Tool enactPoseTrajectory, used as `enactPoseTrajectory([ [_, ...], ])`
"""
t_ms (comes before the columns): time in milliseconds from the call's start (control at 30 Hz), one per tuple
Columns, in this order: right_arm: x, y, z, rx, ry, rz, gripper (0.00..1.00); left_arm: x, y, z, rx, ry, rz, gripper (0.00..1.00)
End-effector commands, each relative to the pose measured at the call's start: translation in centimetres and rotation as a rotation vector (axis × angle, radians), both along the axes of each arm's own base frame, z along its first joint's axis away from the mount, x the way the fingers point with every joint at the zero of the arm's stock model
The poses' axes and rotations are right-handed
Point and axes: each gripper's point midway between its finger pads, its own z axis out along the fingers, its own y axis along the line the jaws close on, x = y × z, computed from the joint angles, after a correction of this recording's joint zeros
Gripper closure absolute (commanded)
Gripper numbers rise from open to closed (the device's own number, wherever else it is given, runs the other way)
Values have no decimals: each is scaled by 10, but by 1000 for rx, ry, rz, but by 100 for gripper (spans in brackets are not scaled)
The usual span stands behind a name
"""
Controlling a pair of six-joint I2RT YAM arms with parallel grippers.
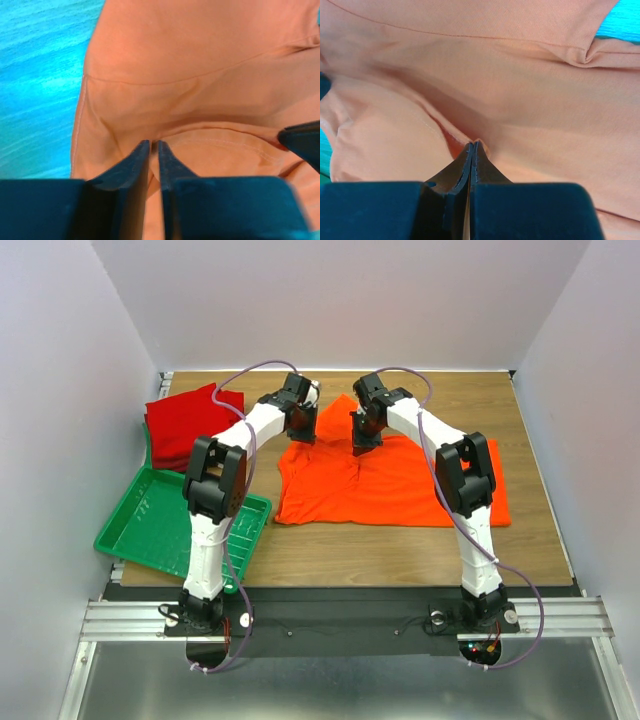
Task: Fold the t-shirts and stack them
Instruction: Fold the tshirt
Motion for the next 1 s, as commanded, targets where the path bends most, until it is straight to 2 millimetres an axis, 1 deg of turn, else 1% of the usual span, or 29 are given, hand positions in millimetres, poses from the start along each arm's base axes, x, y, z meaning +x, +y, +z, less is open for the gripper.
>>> enactPoseTrajectory([
  [0,7,0,17,-4,-46,-7,100,13,6,14,20,-37,3,55],
  [33,8,-1,18,-5,-50,-10,100,13,8,12,28,-36,10,48],
  [67,9,-2,18,-6,-52,-12,99,15,11,12,41,-41,23,44],
  [100,11,-4,18,-15,-56,-20,99,16,14,13,49,-45,31,42],
  [200,18,-16,22,-29,-71,-54,91,20,24,15,76,-55,71,36],
  [233,22,-21,24,-35,-81,-70,79,22,27,18,85,-59,86,31],
  [267,25,-27,26,-40,-87,-85,72,24,29,21,94,-64,99,30],
  [300,29,-38,33,-46,-102,-107,67,26,31,24,102,-74,108,29],
  [333,32,-49,34,-85,-121,-128,60,28,31,31,97,-85,109,27],
  [400,36,-65,43,-128,-154,-150,55,30,29,39,87,-102,109,26],
  [433,37,-76,51,-158,-182,-174,50,32,28,44,76,-114,116,25],
  [467,34,-84,51,-173,-178,-188,49,33,26,47,66,-119,118,25],
  [500,37,-96,52,-173,-177,-226,48,32,23,49,52,-120,112,25],
  [533,36,-103,60,-157,-182,-244,47,33,20,50,37,-123,113,24],
  [567,36,-122,56,-153,-162,-290,47,33,17,50,21,-117,107,24],
  [600,36,-131,61,-137,-163,-311,47,35,14,50,8,-117,109,23],
  [667,39,-154,63,-144,-166,-352,47,38,11,50,-6,-115,111,23],
  [700,42,-175,61,-154,-168,-387,47,43,7,59,-21,-133,111,22],
  [767,44,-193,64,-149,-174,-415,47,51,5,58,-30,-140,118,21],
  [800,47,-213,65,-149,-181,-452,47,54,3,58,-37,-143,124,21],
  [867,49,-230,65,-126,-184,-487,47,64,-1,60,-45,-160,129,21],
  [900,51,-242,64,-99,-188,-513,47,70,-3,62,-53,-167,135,21],
  [967,52,-260,61,-78,-190,-549,47,76,-8,66,-71,-179,132,21],
])
